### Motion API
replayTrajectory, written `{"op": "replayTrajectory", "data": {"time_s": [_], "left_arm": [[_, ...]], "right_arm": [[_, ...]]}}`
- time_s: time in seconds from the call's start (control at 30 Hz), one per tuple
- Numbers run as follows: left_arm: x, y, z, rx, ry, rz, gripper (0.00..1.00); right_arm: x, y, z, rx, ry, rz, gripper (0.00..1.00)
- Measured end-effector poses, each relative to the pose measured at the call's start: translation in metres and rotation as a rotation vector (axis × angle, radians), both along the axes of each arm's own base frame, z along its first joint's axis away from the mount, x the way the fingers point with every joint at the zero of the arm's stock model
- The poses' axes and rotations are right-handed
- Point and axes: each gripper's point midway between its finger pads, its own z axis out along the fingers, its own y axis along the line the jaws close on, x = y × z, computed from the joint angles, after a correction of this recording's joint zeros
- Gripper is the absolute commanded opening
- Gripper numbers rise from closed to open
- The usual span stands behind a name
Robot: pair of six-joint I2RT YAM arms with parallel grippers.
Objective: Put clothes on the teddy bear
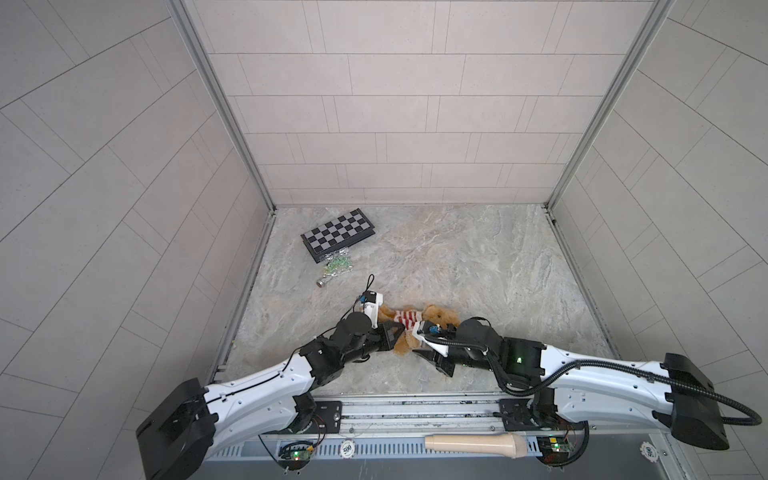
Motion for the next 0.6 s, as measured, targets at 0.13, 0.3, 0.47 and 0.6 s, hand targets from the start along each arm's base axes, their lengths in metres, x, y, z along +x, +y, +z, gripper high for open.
{"op": "replayTrajectory", "data": {"time_s": [0.13, 0.3, 0.47, 0.6], "left_arm": [[-0.001, -0.001, 0.000, -0.001, 0.000, -0.003, 0.00], [-0.001, -0.001, 0.001, -0.001, -0.002, -0.002, 0.00], [-0.001, 0.001, 0.005, -0.006, -0.015, 0.002, 0.00], [-0.001, 0.004, 0.005, 0.006, -0.021, 0.003, 0.00]], "right_arm": [[0.008, 0.004, -0.005, -0.031, -0.016, -0.023, 0.18], [0.015, 0.005, -0.001, -0.035, -0.041, -0.046, 0.00], [0.017, 0.000, 0.010, -0.017, -0.065, -0.065, 0.00], [0.016, -0.005, 0.028, 0.029, -0.088, -0.071, 0.00]]}}
